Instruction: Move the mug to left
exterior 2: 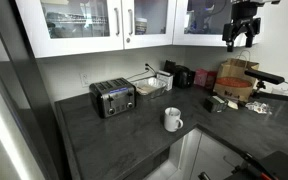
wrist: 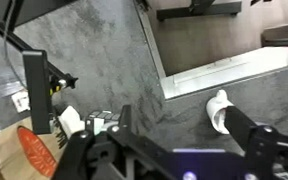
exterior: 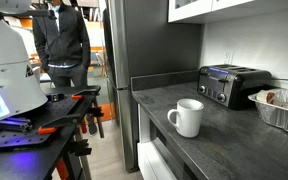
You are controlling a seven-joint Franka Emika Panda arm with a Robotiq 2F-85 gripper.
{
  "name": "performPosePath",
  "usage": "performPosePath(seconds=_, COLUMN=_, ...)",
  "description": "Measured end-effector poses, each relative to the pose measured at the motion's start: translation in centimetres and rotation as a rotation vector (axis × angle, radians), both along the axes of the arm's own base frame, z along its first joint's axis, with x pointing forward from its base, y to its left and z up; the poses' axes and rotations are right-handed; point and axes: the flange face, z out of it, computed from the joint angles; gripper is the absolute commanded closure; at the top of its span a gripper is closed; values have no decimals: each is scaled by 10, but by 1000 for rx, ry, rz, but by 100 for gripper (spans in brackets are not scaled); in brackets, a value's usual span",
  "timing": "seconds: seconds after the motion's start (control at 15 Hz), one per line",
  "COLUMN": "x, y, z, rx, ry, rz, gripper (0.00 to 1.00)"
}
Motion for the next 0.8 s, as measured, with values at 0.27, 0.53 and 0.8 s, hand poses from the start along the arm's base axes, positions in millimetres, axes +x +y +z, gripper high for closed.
performPosePath(seconds=0.27, x=0, y=0, z=0, rx=0, ry=-1, rz=0, gripper=0)
performPosePath(seconds=0.53, x=0, y=0, z=0, rx=0, ry=-1, rz=0, gripper=0)
performPosePath(seconds=0.8, x=16, y=22, z=-9, rx=22, ry=-75, rz=45, gripper=0)
